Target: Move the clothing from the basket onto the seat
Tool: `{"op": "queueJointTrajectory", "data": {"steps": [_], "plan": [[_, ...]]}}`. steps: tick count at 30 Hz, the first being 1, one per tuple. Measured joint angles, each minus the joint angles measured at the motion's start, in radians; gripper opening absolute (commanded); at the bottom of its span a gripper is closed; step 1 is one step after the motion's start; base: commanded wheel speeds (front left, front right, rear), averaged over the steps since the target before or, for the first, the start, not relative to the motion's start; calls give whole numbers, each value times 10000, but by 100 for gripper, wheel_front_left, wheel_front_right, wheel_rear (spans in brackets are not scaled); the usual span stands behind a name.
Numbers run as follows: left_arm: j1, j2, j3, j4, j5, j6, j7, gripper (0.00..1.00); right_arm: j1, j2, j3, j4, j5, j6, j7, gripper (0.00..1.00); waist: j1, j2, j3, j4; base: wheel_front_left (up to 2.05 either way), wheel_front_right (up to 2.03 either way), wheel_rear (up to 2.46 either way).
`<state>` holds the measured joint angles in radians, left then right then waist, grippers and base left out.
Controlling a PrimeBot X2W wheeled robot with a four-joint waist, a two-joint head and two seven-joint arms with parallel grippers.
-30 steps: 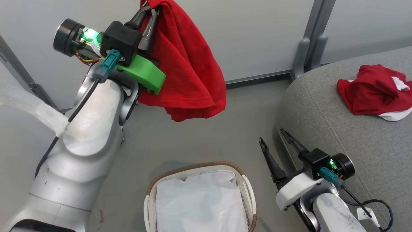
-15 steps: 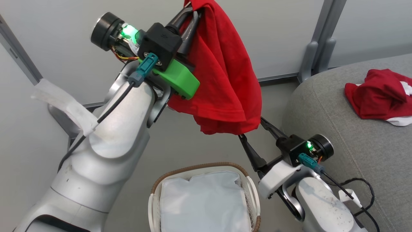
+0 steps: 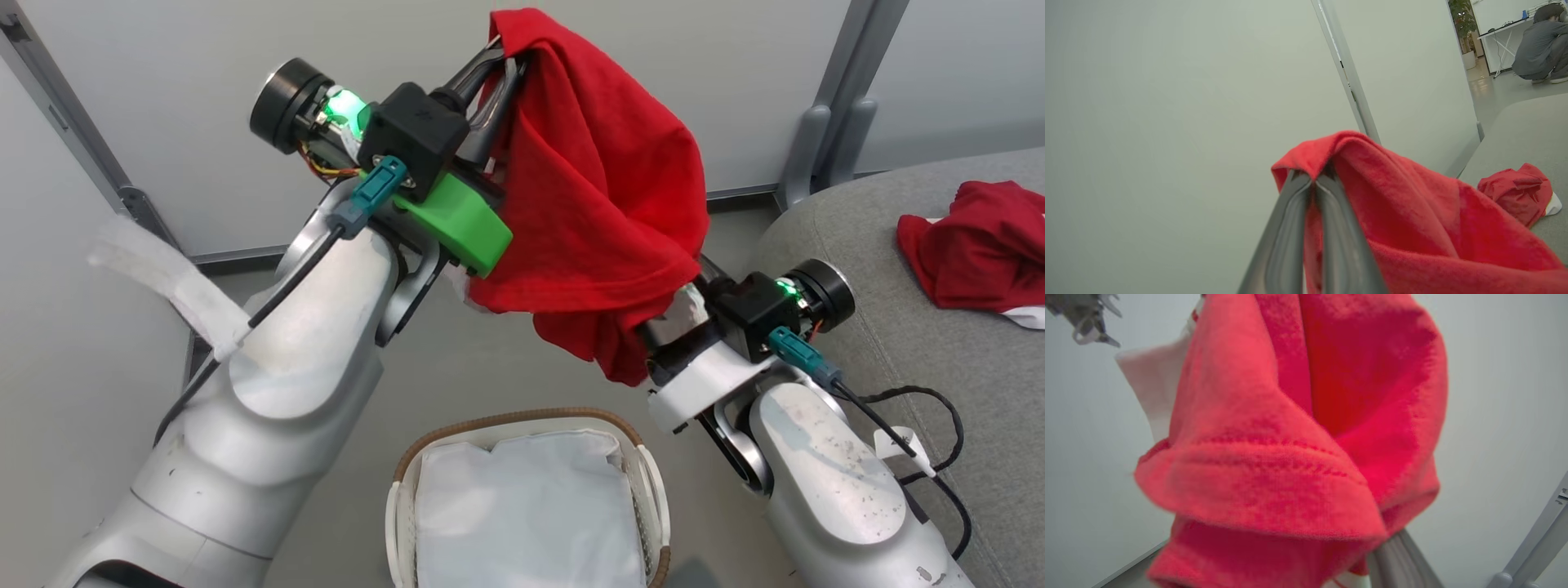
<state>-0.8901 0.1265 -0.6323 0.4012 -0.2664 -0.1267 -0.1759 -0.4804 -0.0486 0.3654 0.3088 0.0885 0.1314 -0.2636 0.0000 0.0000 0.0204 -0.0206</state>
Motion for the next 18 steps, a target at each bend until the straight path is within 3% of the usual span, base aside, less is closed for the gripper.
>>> {"op": "queueJointTrajectory", "data": {"steps": [1, 12, 14, 16, 17, 18], "plan": [[75, 54, 35, 61, -67, 10, -15, 0, 16, 0, -25, -123, -2, 0, 0, 0, 0, 0, 12, 3, 0, 0, 0], [801, 385, 435, 805, -681, 125, -291, 0, 411, 0, -408, -976, -113, 0, 2, 0, 0, 0, 193, -96, 0, 0, 0], [1025, 383, 495, 955, -869, 130, -385, 27, 457, 0, -570, -1081, -127, 0, 2, 0, 0, 0, 231, -114, 0, 0, 0], [1253, 359, 533, 1081, -957, 161, -500, 62, 528, 0, -744, -1156, -157, 0, 2, 0, 0, 0, 267, -124, 0, 0, 0], [1402, 307, 573, 1141, -1039, 211, -562, 100, 557, -2, -828, -1181, -173, 0, 2, 0, 0, 0, 285, -125, 0, 0, 0], [1568, 236, 604, 1200, -1093, 211, -637, 100, 565, -2, -924, -1210, -190, 0, 2, 0, 0, 0, 305, -124, 0, 0, 0]]}}
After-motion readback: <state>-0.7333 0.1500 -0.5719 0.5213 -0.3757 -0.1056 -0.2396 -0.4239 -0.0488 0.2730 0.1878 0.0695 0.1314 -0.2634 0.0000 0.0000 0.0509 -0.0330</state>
